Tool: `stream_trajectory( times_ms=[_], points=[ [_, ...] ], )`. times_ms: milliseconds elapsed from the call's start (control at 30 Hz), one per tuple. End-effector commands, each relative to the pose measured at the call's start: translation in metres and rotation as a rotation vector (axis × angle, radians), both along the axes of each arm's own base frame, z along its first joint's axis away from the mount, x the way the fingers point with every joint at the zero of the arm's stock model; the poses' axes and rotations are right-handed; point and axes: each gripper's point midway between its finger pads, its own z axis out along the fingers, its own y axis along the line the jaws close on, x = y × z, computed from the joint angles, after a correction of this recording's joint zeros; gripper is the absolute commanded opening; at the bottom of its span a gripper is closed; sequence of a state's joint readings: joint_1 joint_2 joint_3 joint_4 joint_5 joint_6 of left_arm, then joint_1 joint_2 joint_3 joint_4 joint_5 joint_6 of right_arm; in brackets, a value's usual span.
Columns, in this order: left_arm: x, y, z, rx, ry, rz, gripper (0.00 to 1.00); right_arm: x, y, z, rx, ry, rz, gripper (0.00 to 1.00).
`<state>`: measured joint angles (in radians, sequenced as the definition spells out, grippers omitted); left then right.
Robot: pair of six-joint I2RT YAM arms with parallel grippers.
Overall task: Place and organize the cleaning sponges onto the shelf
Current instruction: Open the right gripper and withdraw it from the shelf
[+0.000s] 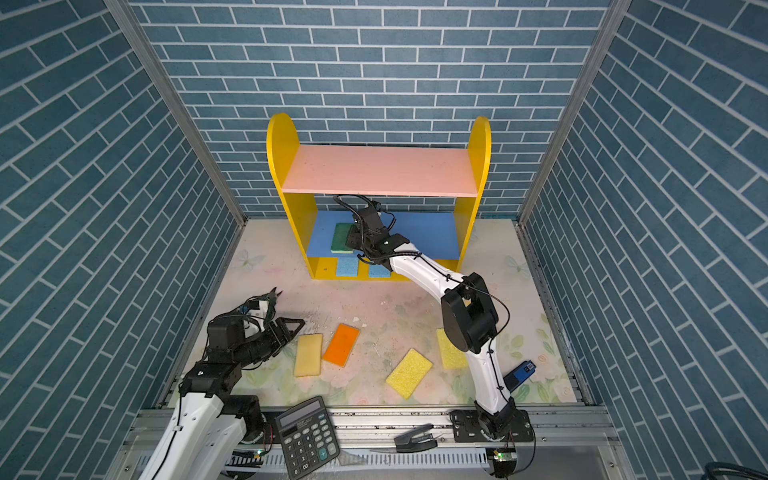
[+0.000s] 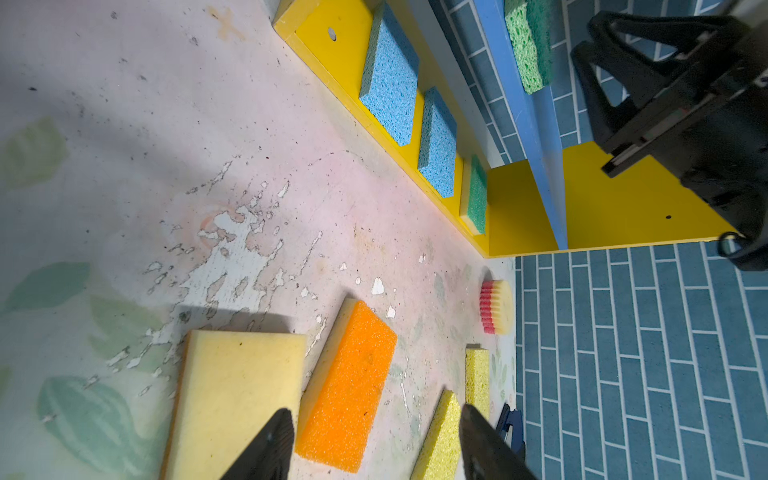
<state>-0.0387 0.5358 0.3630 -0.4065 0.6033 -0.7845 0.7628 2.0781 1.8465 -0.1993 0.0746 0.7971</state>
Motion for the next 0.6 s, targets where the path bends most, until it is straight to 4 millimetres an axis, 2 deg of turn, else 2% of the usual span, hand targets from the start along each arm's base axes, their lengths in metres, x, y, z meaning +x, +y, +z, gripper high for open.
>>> stream_trajectory(
  times_ms=[0,133,267,367,433,533,567],
  points=[
    [0.003,0.002,0.009,0.023,-0.026,-0.005,0.65,-0.016,-0.019,0.066,0.046,-0.117,0.012,0.25],
    [0.008,0.001,0.007,0.023,-0.024,-0.011,0.65,-0.038,-0.045,0.056,0.016,-0.099,-0.017,0.25],
    [0.014,0.001,0.005,0.015,-0.017,-0.01,0.62,-0.067,-0.06,0.041,-0.023,-0.062,-0.003,0.26],
    [0.024,-0.001,0.026,0.031,-0.113,-0.025,0.57,-0.098,-0.068,0.02,-0.108,-0.015,0.033,0.29],
    [0.026,0.006,0.041,0.105,-0.164,-0.022,0.56,-0.124,-0.061,0.002,-0.138,0.017,0.118,0.39],
    [0.027,0.009,0.05,0.176,-0.181,-0.041,0.57,-0.165,-0.044,-0.032,-0.172,0.09,0.263,0.48],
    [0.029,0.008,0.046,0.179,-0.168,-0.055,0.57,-0.175,-0.042,-0.043,-0.191,0.113,0.296,0.5]
  ],
)
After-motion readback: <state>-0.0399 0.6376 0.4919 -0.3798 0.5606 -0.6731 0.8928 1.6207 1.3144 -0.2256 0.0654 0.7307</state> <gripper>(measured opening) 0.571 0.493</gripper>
